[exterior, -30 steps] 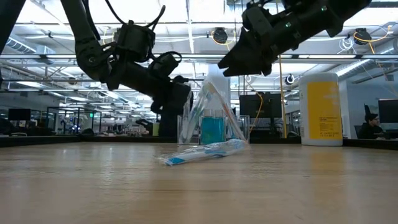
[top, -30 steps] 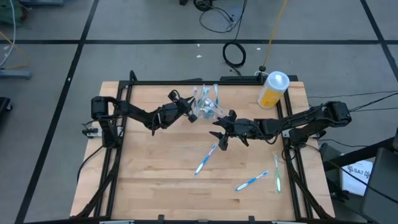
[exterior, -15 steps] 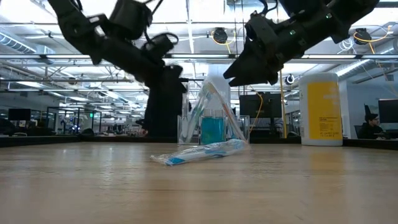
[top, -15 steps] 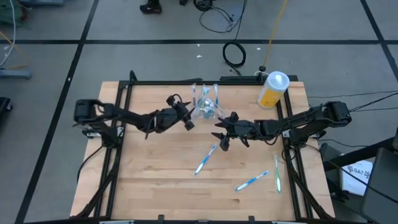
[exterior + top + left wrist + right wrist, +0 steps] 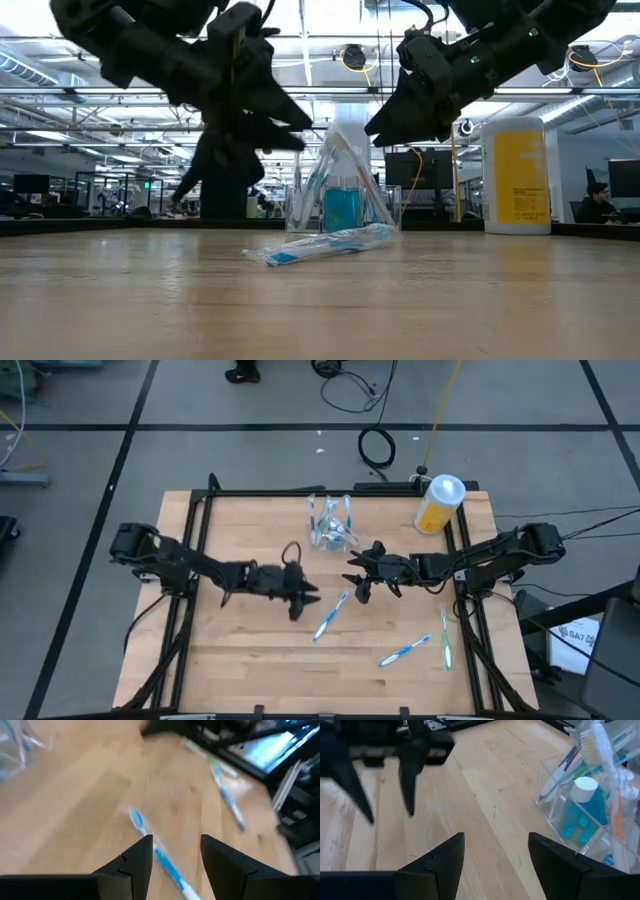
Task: Pick & Place toothbrushing station
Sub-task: Put the blue toothbrush into the transparent organizer
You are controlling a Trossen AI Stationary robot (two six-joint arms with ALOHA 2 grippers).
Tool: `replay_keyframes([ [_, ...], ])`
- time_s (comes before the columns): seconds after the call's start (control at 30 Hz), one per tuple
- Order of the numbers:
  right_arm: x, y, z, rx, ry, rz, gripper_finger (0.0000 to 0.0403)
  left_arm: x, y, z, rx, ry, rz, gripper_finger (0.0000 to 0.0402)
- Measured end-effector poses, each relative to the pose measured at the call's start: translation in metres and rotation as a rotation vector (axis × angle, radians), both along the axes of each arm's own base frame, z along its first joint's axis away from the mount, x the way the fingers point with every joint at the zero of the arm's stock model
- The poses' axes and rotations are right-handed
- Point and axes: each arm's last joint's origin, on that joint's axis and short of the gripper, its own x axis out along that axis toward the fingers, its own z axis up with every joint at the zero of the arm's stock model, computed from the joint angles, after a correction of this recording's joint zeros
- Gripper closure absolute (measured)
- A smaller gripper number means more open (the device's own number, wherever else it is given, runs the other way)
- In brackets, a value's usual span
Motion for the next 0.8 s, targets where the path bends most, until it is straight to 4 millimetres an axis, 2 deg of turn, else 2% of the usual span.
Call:
replay_keyframes([
  [0.27,0.000,0.000,0.001,0.001,-0.008,-0.001,0.0190,0.016,-0.045,-0.030,0.065,0.012,-0.018,0.0231],
  [0.37,0.001,-0.001,0.002,0.001,-0.018,-0.002,0.0190,0.025,-0.055,-0.041,0.120,0.039,0.003,0.0231],
  [0.63,0.002,-0.001,0.004,0.000,-0.051,-0.001,0.0190,0.045,-0.064,-0.076,0.157,0.197,0.008,0.0231],
  [0.8,0.002,-0.001,0.004,0.000,-0.050,-0.001,0.0190,0.045,-0.061,-0.083,0.181,0.256,-0.005,0.0232],
])
